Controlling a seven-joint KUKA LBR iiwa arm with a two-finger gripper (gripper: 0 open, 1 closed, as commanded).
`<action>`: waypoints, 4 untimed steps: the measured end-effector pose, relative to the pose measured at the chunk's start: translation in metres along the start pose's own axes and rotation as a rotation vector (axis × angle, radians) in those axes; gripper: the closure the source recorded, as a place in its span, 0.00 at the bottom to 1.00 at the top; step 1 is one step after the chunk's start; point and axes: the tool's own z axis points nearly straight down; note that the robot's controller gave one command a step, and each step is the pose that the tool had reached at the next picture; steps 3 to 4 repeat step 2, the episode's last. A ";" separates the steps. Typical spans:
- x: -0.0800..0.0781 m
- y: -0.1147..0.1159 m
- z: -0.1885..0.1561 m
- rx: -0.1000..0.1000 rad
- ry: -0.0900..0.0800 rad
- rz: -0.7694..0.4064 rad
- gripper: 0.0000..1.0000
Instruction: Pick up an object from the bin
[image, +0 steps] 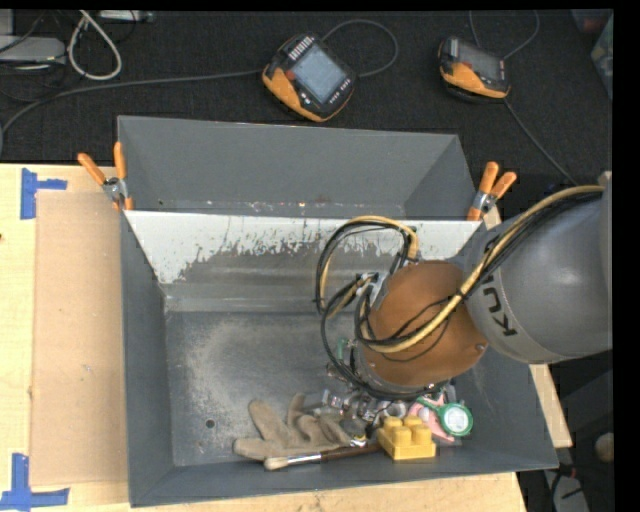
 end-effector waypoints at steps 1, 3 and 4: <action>0.000 0.000 -0.002 0.002 -0.002 0.005 1.00; 0.000 0.001 -0.021 -0.002 0.000 0.007 1.00; 0.000 0.001 -0.021 -0.002 0.000 0.007 1.00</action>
Offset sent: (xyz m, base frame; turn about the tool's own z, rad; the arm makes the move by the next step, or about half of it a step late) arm -0.0007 0.0000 0.0527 0.0043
